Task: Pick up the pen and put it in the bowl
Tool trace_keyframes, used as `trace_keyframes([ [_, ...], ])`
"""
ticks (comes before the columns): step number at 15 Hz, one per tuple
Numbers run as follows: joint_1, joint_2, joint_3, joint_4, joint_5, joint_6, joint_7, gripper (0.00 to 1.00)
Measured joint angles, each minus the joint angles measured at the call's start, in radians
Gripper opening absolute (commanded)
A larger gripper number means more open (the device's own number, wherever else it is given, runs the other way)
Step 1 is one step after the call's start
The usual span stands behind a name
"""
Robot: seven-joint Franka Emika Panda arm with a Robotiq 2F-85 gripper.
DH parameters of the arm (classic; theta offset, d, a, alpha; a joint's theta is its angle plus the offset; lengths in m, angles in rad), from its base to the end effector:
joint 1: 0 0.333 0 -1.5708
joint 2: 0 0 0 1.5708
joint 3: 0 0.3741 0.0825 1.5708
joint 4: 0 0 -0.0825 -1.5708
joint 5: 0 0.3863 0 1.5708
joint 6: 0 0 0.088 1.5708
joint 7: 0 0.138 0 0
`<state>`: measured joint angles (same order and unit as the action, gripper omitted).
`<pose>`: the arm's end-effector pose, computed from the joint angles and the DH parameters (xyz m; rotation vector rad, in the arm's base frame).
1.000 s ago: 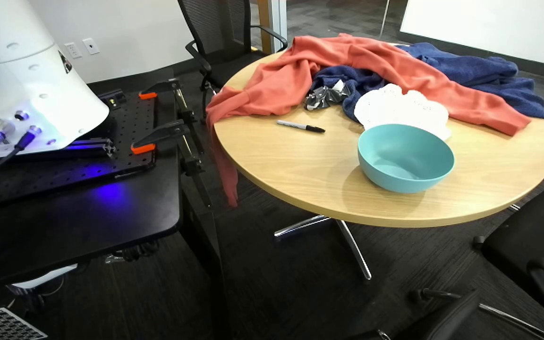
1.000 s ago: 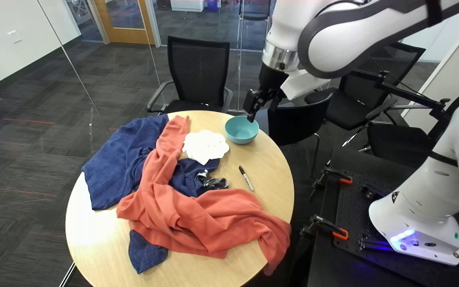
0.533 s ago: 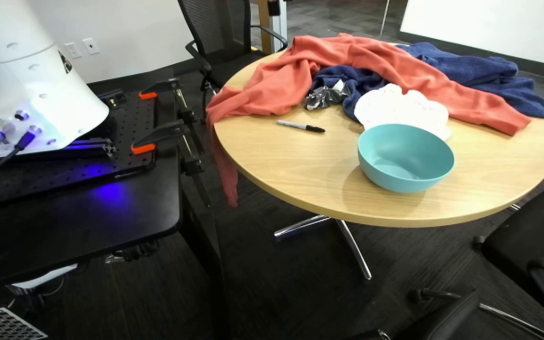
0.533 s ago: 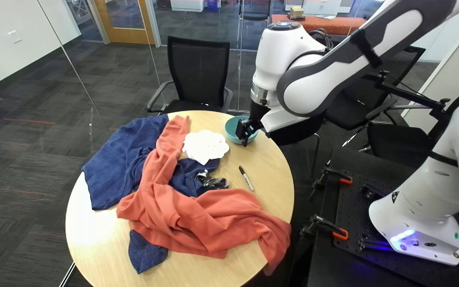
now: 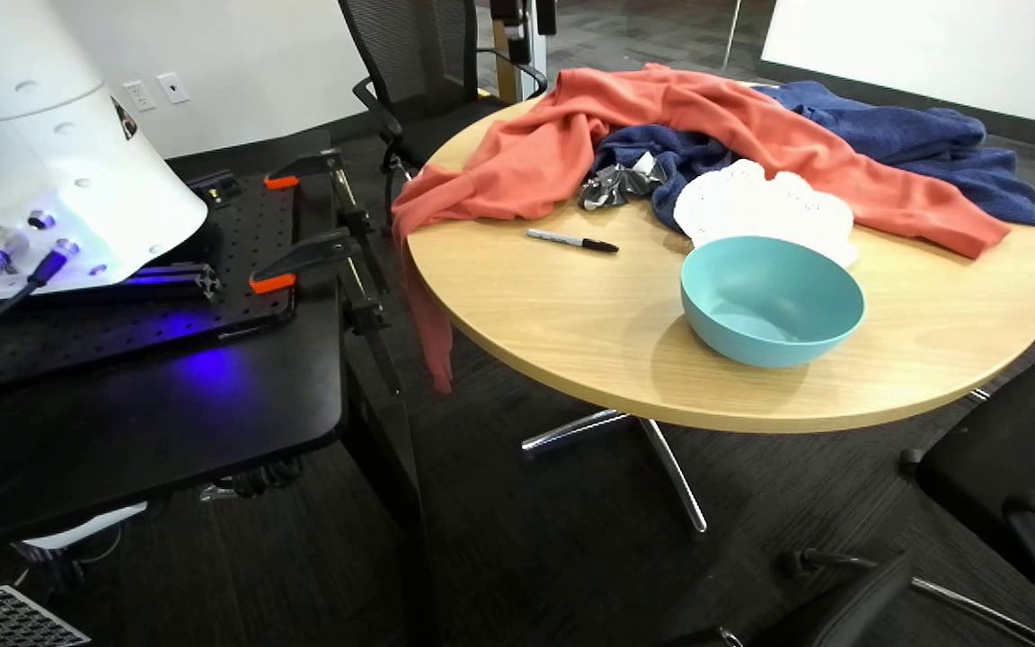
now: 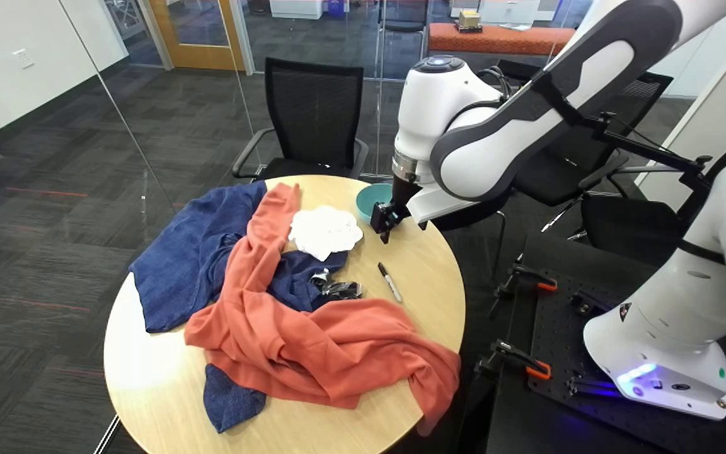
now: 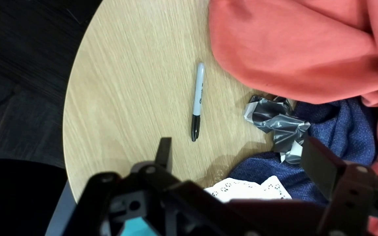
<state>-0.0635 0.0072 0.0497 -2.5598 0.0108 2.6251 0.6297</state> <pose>0.4602 -0.0064 0.2944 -2.9526 0.9994 -0.0835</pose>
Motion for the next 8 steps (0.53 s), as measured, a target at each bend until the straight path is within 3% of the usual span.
trace_keyframes([
  [4,0.008,0.024,-0.016,0.005,0.002,0.0,0.0,1.0],
  [8,0.009,0.127,-0.045,0.036,0.015,0.034,-0.001,1.0],
])
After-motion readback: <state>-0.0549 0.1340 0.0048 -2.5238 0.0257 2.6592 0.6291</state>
